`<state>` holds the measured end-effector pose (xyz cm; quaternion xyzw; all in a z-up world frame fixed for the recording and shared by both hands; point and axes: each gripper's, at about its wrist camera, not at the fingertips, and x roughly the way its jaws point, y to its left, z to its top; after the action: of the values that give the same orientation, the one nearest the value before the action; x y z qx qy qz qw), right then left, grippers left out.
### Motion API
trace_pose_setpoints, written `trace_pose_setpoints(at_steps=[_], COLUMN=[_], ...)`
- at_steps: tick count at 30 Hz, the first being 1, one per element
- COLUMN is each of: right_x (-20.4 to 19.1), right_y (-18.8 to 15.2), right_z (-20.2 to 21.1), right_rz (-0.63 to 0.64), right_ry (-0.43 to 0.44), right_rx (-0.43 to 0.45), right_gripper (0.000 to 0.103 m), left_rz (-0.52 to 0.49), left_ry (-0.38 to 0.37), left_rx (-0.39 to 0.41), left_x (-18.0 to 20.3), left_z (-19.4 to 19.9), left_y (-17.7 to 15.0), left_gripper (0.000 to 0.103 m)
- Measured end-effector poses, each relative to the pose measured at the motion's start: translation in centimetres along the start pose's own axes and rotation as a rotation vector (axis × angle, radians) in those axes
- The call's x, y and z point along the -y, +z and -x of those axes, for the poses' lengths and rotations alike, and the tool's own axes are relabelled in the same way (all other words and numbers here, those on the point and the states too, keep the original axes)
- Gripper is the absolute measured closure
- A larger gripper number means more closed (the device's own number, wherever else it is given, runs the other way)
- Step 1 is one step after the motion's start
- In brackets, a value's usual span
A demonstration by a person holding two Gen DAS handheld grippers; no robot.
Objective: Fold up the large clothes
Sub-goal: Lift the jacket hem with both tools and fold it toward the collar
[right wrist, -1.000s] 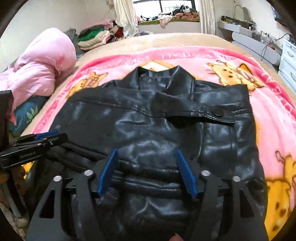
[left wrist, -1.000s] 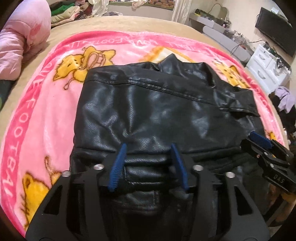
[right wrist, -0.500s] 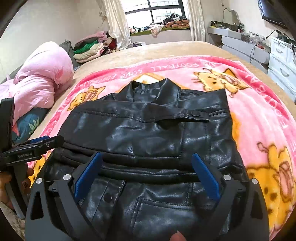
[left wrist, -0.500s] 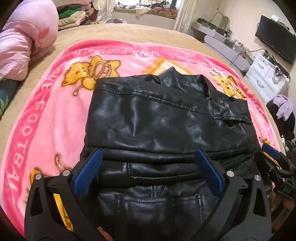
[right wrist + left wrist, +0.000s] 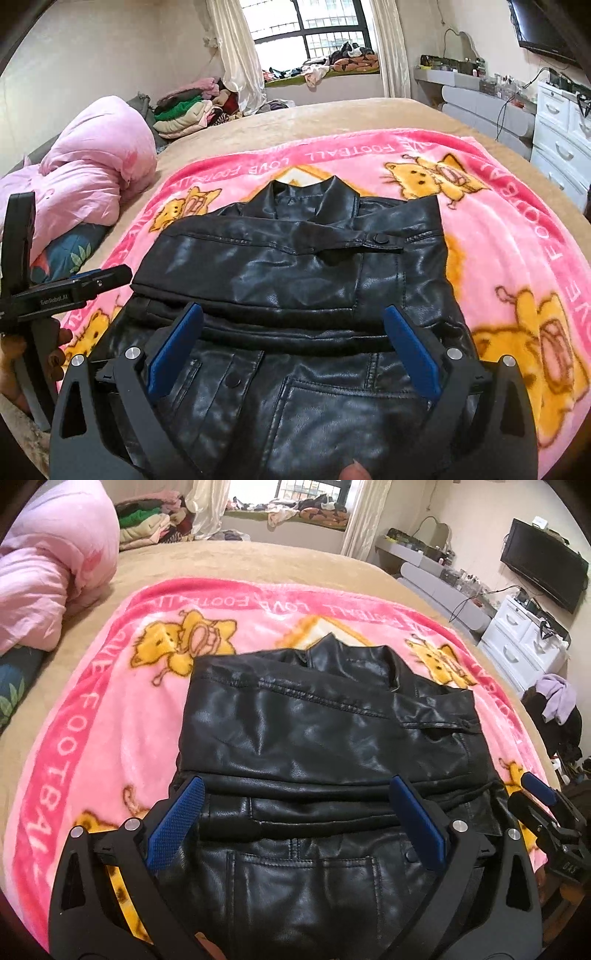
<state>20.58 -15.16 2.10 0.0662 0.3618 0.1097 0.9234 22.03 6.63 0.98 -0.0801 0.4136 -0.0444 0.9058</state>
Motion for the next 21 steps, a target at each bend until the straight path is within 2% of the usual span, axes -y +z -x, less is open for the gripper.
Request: trace_pose_setpoints(at_steps=[10, 21], right_x=[-0.7, -0.6], right_y=[-1.0, -2.7], right_z=[4.1, 7.8], right_rz=[0.025, 0.045], right_ry=[0.029, 0.04], right_rx=[0.025, 0.027], right_gripper=[0.005, 0.005], left_rz=[-0.006, -0.033], left_ry=[-0.007, 0.015], left_rx=[0.057, 0.058], left_x=[1.4, 3.0], left_z=[4.3, 7.4], left_y=[-1.9, -5.1], left_gripper=[0.009, 0.009])
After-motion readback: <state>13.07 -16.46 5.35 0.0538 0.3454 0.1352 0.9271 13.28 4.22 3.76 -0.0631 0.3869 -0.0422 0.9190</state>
